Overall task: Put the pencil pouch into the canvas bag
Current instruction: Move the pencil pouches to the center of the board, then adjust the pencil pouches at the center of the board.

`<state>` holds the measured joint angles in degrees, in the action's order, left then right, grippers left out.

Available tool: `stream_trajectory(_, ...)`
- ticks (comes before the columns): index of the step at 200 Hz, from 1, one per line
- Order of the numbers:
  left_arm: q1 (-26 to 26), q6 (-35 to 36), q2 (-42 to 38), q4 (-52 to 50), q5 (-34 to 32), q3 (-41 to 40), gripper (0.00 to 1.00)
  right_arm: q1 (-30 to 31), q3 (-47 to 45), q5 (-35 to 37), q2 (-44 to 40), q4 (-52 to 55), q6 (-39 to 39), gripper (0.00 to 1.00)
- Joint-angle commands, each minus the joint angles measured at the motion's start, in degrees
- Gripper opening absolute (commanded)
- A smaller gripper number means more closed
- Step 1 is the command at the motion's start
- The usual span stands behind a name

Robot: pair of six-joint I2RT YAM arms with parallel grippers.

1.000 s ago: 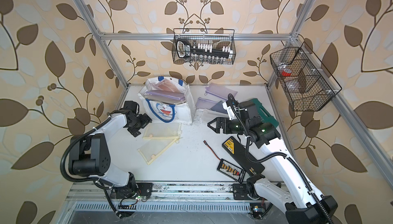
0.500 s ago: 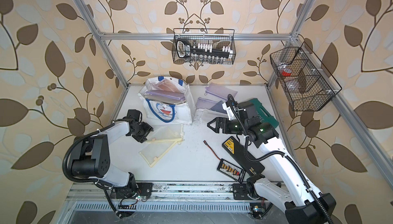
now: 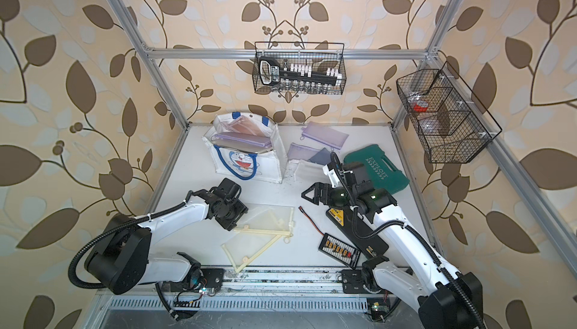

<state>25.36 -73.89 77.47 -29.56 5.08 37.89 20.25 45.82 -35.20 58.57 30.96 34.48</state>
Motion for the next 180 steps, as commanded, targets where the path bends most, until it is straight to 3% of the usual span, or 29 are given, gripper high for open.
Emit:
stream_trajectory(1,0.21,0.97,0.68,-6.10,-5.01,4.49,0.66,0.48,-3.18,-2.84,-2.02,-2.72,1.22,1.00)
stream_trajectory(25,0.86,7.50,-1.29,-11.99,-4.80,9.25,0.71,0.46,-5.71,-2.81,-1.07,-3.67,-0.60,1.00)
stream_trajectory(47,3.80,9.02,-7.60,-16.23,-4.29,9.07,0.77,1.00,-4.37,-2.34,3.95,-3.90,-3.96,1.00)
stream_trajectory(77,8.49,5.41,-19.52,-13.23,2.34,1.98,0.81,3.50,0.75,-0.81,14.01,-4.89,-8.57,1.00)
stream_trajectory(113,11.86,0.85,-27.75,-6.87,7.40,-5.73,0.98,6.75,6.37,0.07,27.88,-7.93,-11.79,0.99)
stream_trajectory(159,12.93,-2.37,-25.34,8.40,11.03,-12.69,0.95,9.29,13.46,-0.14,41.07,-12.53,-11.83,0.95)
stream_trajectory(180,13.13,-5.64,-22.48,15.37,11.28,-15.49,0.84,9.99,16.42,-0.48,45.20,-13.81,-11.84,0.88)
